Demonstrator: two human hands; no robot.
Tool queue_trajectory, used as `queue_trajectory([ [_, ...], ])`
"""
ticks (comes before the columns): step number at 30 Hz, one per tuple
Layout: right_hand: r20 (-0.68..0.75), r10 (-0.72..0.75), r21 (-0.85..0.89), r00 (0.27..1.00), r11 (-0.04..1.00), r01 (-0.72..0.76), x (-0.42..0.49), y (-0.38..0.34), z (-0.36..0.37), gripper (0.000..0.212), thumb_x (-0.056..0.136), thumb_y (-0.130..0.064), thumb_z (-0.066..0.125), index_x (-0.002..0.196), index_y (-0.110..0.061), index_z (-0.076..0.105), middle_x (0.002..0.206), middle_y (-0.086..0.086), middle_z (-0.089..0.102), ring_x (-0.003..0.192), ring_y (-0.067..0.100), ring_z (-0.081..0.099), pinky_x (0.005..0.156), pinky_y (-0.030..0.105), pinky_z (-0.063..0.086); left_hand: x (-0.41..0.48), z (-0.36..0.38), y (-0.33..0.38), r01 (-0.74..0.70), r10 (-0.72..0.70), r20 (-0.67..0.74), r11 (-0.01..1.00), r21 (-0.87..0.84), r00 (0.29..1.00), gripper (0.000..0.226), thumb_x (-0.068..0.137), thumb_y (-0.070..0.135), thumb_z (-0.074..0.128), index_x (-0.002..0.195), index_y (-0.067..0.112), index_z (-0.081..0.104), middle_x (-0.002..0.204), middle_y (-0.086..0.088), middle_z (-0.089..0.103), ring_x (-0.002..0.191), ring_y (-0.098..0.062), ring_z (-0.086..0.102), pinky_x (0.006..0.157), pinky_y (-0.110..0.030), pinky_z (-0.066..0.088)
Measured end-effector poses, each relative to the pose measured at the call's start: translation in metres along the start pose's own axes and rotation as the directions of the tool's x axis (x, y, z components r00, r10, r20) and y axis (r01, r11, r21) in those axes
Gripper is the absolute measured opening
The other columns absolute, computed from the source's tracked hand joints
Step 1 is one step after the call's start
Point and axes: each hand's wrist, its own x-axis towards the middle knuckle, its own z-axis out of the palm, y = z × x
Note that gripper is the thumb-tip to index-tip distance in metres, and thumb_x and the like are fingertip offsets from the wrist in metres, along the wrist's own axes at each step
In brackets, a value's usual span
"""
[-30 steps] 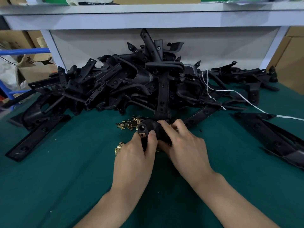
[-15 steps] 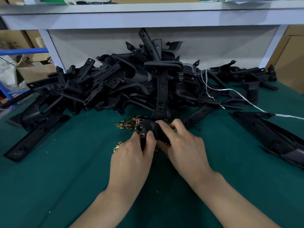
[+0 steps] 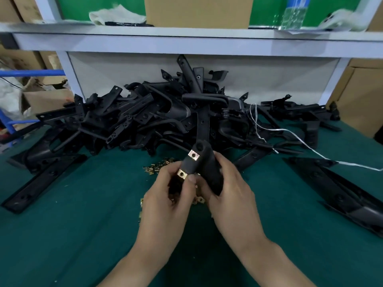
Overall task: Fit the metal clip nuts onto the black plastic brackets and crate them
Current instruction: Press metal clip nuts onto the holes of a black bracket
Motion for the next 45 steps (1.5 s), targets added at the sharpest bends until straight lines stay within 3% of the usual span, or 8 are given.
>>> queue_trajectory([
  [4, 0.18, 0.005, 0.297, 0.984, 0.953, -0.059, -0.019, 0.003, -0.011, 0.063, 0.091, -0.07, 0.054, 0.146, -0.058, 0.026, 0.122, -0.031, 0.061, 0.104, -0.002, 0.065, 0.077, 0.022, 0.054, 0.009, -0.011, 0.005, -0.023, 0.02, -0.04, 0.996, -0.083, 0.999, 0.019, 0.093, 0.048, 0.058, 0.111, 0.056, 0.06, 0.075, 0.02, 0.069, 0.054, 0.006, 0.054, 0.051, -0.008, 0.043],
  [9, 0.178, 0.066, 0.603, 0.982, 0.781, -0.162, -0.008, 0.019, -0.033, 0.062, 0.085, -0.052, 0.074, 0.139, -0.057, 0.044, 0.125, -0.02, 0.061, 0.11, 0.006, 0.065, 0.082, 0.015, 0.053, 0.01, -0.015, -0.001, -0.208, 0.175, 0.219, 0.968, 0.138, 0.96, 0.028, 0.103, 0.04, 0.053, 0.131, 0.037, 0.058, 0.111, 0.019, 0.063, 0.104, -0.006, 0.063, 0.08, -0.011, 0.047],
  [12, 0.134, 0.04, 0.599, 0.99, 0.792, -0.113, -0.003, 0.019, -0.036, 0.037, 0.085, -0.042, 0.075, 0.12, -0.047, 0.065, 0.11, -0.011, 0.071, 0.097, 0.008, 0.068, 0.08, 0.015, 0.052, 0.009, -0.013, -0.005, -0.245, 0.199, 0.246, 0.954, 0.173, 0.949, 0.033, 0.102, 0.046, 0.049, 0.135, 0.039, 0.053, 0.116, 0.019, 0.057, 0.106, -0.008, 0.061, 0.081, -0.011, 0.048],
  [17, 0.113, 0.029, 0.632, 0.993, 0.769, -0.095, -0.007, 0.019, -0.038, 0.029, 0.088, -0.037, 0.074, 0.116, -0.037, 0.066, 0.11, -0.005, 0.07, 0.095, 0.015, 0.066, 0.084, 0.022, 0.053, 0.005, -0.01, -0.007, -0.178, 0.15, 0.149, 0.965, 0.194, 0.977, 0.033, 0.091, 0.065, 0.052, 0.123, 0.059, 0.047, 0.114, 0.028, 0.062, 0.093, -0.005, 0.064, 0.072, -0.012, 0.049],
  [20, 0.127, 0.009, 0.639, 0.992, 0.764, -0.089, -0.009, 0.019, -0.04, 0.03, 0.09, -0.029, 0.073, 0.118, -0.038, 0.062, 0.109, -0.004, 0.068, 0.093, 0.014, 0.064, 0.082, 0.019, 0.05, 0.005, -0.008, -0.006, -0.222, 0.199, 0.128, 0.955, 0.198, 0.972, 0.028, 0.092, 0.055, 0.058, 0.119, 0.049, 0.051, 0.112, 0.022, 0.063, 0.095, -0.008, 0.065, 0.072, -0.02, 0.051],
  [26, 0.053, -0.049, 0.649, 0.997, 0.761, 0.003, -0.014, 0.009, -0.04, 0.034, 0.09, -0.027, 0.073, 0.119, -0.039, 0.06, 0.107, -0.012, 0.069, 0.1, 0.008, 0.067, 0.081, 0.012, 0.049, 0.004, -0.007, 0.003, -0.405, 0.378, 0.147, 0.867, 0.292, 0.914, 0.03, 0.099, 0.041, 0.053, 0.126, 0.028, 0.051, 0.112, 0.021, 0.049, 0.101, 0.001, 0.056, 0.075, -0.016, 0.045],
  [34, 0.068, -0.037, 0.662, 0.997, 0.749, -0.017, -0.019, 0.003, -0.036, 0.026, 0.088, -0.038, 0.073, 0.111, -0.043, 0.061, 0.102, -0.014, 0.07, 0.091, 0.004, 0.067, 0.077, 0.011, 0.048, 0.006, -0.011, 0.001, -0.415, 0.369, 0.199, 0.861, 0.294, 0.908, 0.029, 0.102, 0.042, 0.046, 0.124, 0.024, 0.051, 0.108, 0.014, 0.047, 0.093, -0.008, 0.056, 0.072, -0.026, 0.046],
  [45, 0.076, -0.024, 0.65, 0.997, 0.759, -0.031, -0.022, 0.0, -0.036, 0.021, 0.088, -0.03, 0.072, 0.105, -0.039, 0.062, 0.092, -0.015, 0.067, 0.079, 0.002, 0.061, 0.069, 0.01, 0.046, 0.006, -0.011, -0.001, -0.457, 0.398, 0.233, 0.826, 0.328, 0.887, 0.023, 0.103, 0.038, 0.044, 0.12, 0.024, 0.05, 0.108, 0.016, 0.049, 0.096, -0.015, 0.054, 0.074, -0.033, 0.046],
])
